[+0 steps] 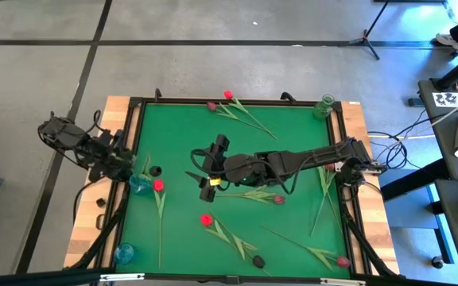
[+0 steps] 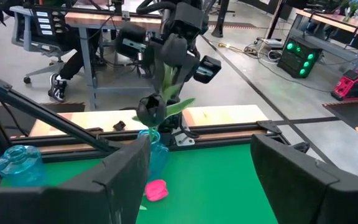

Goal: Sort flowers into vase by color
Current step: Put the black tulip into the the top blue vase

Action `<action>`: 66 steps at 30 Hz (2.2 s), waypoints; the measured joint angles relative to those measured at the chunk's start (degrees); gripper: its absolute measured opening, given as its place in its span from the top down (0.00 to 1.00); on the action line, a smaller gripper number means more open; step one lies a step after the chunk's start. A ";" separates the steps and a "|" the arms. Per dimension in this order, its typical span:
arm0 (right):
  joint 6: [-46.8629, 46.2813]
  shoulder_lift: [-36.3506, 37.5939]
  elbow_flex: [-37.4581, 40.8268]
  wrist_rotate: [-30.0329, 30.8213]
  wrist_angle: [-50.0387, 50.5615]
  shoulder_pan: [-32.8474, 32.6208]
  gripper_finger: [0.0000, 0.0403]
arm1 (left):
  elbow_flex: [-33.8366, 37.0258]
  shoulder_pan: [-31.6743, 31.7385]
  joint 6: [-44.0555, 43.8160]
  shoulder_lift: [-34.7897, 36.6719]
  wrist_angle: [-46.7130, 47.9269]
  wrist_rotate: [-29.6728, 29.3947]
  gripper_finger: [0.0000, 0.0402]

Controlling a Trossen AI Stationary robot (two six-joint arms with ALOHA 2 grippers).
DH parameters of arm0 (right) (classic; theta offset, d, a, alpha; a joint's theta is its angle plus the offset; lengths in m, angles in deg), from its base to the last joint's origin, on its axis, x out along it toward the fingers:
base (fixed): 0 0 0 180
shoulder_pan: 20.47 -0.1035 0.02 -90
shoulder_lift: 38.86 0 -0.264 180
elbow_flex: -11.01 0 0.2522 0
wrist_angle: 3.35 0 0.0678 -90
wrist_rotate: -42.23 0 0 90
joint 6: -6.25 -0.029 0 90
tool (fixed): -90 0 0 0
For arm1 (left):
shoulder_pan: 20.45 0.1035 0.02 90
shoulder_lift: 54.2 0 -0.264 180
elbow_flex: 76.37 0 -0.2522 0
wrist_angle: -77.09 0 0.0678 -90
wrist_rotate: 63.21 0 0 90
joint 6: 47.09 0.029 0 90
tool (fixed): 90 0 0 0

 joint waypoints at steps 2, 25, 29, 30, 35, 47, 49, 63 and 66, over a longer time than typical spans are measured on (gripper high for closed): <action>-0.06 0.00 0.00 -0.02 0.00 0.00 0.32 | -0.11 0.00 0.04 0.00 -0.19 3.70 0.67; 1.67 0.00 0.00 -2.62 0.35 0.00 0.32 | -5.03 0.02 -10.56 -2.49 8.55 0.74 0.60; 2.04 0.00 0.00 -2.62 0.48 0.00 0.32 | -5.01 0.02 -9.82 -4.41 8.57 -5.36 0.56; 2.04 0.00 0.00 -2.62 0.78 0.00 0.32 | -5.01 0.02 -9.39 -4.73 8.59 -5.87 0.55; 2.02 0.00 0.00 -2.62 1.84 0.00 0.32 | -5.01 0.02 -5.89 -5.63 8.49 -6.15 0.52; 2.10 0.00 0.00 -2.62 2.54 0.07 0.32 | -6.23 0.00 -10.75 -5.76 8.96 0.42 0.49; 2.10 0.00 0.00 -2.62 2.54 0.07 0.32 | -6.95 0.02 -10.47 -5.77 9.61 0.59 0.49; 3.29 0.00 0.00 -2.73 2.58 -0.07 0.32 | -16.36 0.02 -11.96 -5.75 3.45 18.25 0.49; 3.85 0.00 0.00 -4.13 3.98 -1.12 0.32 | -15.65 0.56 -8.71 -5.75 -6.62 23.91 0.49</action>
